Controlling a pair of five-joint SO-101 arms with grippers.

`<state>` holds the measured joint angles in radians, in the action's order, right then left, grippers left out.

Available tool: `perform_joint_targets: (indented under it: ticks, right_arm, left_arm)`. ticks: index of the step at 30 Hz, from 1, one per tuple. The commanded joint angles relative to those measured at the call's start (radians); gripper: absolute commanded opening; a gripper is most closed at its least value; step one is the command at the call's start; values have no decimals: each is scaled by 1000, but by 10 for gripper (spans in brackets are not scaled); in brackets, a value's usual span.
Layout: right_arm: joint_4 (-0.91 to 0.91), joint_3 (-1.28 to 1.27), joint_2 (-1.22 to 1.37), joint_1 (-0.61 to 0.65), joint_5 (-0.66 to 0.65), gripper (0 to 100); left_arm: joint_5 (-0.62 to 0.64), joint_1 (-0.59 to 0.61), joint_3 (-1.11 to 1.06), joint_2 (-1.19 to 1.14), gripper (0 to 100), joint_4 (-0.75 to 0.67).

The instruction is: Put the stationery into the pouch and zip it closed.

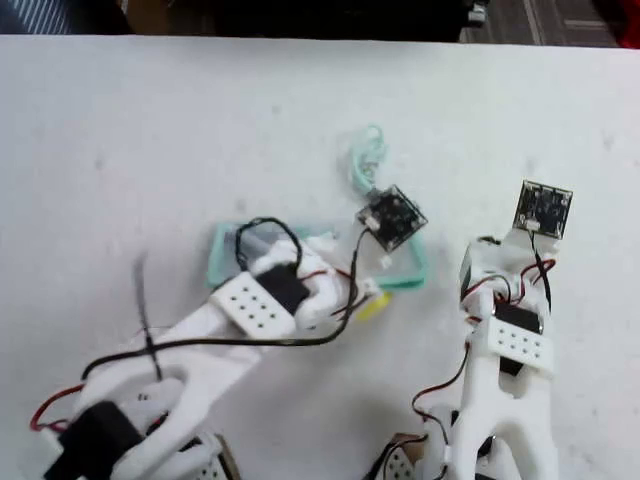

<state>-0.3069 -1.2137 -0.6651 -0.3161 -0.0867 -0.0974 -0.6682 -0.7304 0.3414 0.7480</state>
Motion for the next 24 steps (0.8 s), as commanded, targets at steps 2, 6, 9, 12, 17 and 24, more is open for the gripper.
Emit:
perform_joint_targets:
  ticks: [2, 6, 9, 12, 17, 24]
  right_arm:
    - [18, 6, -2, -7, 2, 18]
    - [18, 0, -2, -7, 2, 18]
    - [18, -2, -2, -7, 2, 18]
    - [18, -2, -2, -8, 2, 18]
    - [10, -3, -2, -4, 0, 18]
    - [-21, 8, 50, 96, -103, 17]
  left_arm:
    - [23, -27, 49, 156, 284, 170]
    - [18, -36, 32, 294, 295, 267]
    - [18, -47, 32, 403, 295, 327]
    - [14, -39, 35, 507, 291, 376]
    - [-57, 234, 32, 648, 267, 422]
    - [-95, 766, -66, 581, 26, 339]
